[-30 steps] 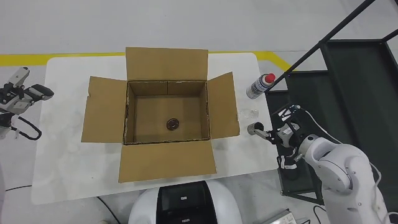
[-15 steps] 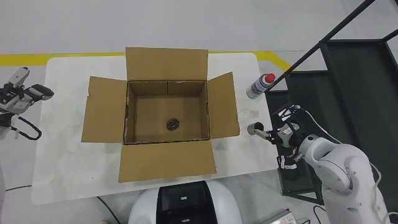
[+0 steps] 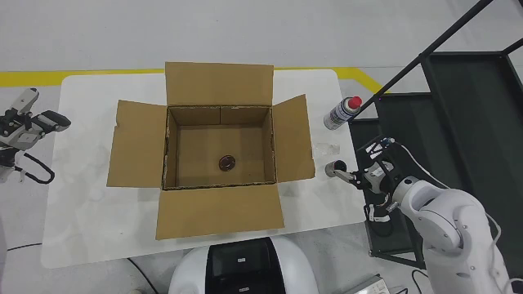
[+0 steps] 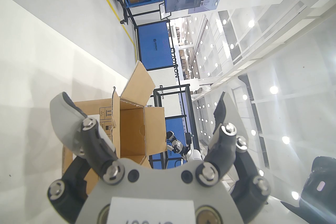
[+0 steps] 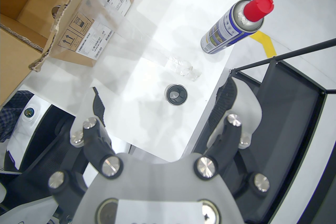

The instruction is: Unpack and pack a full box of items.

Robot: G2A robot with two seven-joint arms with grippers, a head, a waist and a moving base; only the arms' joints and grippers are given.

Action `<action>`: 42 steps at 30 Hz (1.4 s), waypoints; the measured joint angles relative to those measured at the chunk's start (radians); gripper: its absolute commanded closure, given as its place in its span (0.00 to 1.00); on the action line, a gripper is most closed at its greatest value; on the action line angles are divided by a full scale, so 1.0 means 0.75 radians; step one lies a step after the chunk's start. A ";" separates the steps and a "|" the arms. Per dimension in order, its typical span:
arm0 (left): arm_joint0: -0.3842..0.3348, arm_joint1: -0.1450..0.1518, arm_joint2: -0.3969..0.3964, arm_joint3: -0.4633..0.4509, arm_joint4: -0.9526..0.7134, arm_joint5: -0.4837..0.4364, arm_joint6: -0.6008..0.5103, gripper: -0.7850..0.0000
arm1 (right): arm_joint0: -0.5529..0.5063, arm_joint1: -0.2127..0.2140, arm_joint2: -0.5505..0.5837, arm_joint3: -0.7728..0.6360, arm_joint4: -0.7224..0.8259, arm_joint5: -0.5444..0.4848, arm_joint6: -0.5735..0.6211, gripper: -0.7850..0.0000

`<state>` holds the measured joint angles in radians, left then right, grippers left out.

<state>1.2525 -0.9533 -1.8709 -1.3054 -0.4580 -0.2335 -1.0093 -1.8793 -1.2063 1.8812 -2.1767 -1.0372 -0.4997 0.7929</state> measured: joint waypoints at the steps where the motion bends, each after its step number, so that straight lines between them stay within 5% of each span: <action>1: 0.000 0.000 0.000 0.000 0.000 0.000 0.000 0.00 | 0.000 0.000 0.000 0.000 0.000 0.000 0.000 0.00; 20: 0.000 0.000 0.000 0.000 0.000 0.000 0.000 0.00 | 0.010 0.001 -0.006 0.025 -0.017 0.016 -0.022 0.00; 42: 0.000 0.000 0.000 0.000 0.000 0.000 0.000 0.00 | 0.256 0.027 -0.217 0.560 -0.204 0.047 -0.042 0.00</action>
<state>1.2525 -0.9533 -1.8709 -1.3054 -0.4580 -0.2335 -1.0093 -1.6872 -1.1863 1.7182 -1.7565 -1.1900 -0.4642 0.7611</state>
